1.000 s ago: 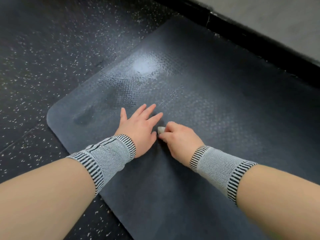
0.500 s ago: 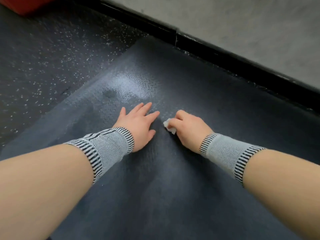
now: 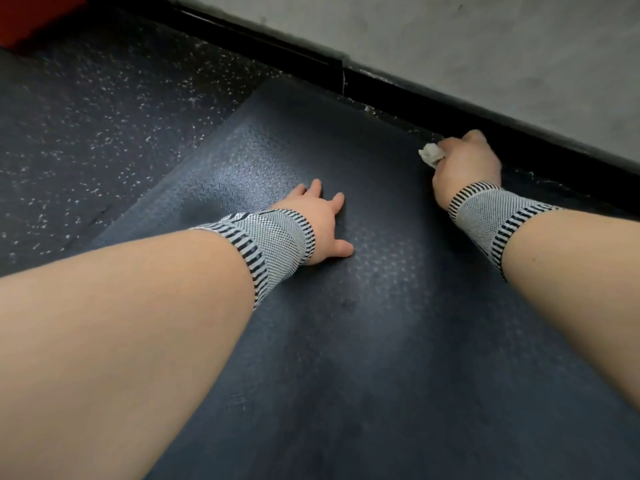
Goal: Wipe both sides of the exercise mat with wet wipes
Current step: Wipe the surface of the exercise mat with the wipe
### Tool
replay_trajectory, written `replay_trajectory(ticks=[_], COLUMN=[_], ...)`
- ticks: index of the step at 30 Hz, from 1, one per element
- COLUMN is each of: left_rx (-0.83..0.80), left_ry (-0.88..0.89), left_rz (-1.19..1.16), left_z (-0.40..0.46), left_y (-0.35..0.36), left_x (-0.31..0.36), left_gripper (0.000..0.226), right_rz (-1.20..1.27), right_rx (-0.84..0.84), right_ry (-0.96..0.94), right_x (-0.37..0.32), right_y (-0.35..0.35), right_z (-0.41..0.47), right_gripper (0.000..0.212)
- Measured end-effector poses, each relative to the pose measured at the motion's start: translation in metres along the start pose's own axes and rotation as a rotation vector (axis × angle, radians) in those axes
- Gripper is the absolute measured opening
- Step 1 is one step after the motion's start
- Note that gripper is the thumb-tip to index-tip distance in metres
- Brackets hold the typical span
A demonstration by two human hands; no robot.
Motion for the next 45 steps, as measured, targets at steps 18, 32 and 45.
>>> replay_trajectory(ticks=[18, 32, 45], left_rx=[-0.119, -0.158, -0.116], left_ry=[0.031, -0.053, -0.105], left_rz=[-0.179, -0.036, -0.002], left_z=[0.007, 0.007, 0.001], left_y=[0.003, -0.006, -0.009], left_x=[-0.002, 0.008, 0.012], left_gripper=[0.113, 0.114, 0.115], right_rz=[-0.095, 0.107, 0.305], right_rx=[-0.224, -0.149, -0.164], right_ry=[0.192, -0.091, -0.048], right_x=[-0.01, -0.002, 0.026], right_y=[0.002, -0.014, -0.022], right_z=[0.026, -0.011, -0.086], right_gripper=[0.039, 0.032, 0.009])
Point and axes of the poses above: each hand's wrist, its own z-axis towards the middle knuckle, its own y-axis out of the palm, x = y × z, the point moved 2 cm from there along z, towards the middle knuckle, and after that the axes turned 8 degrees about y, right-handed, at the moved point
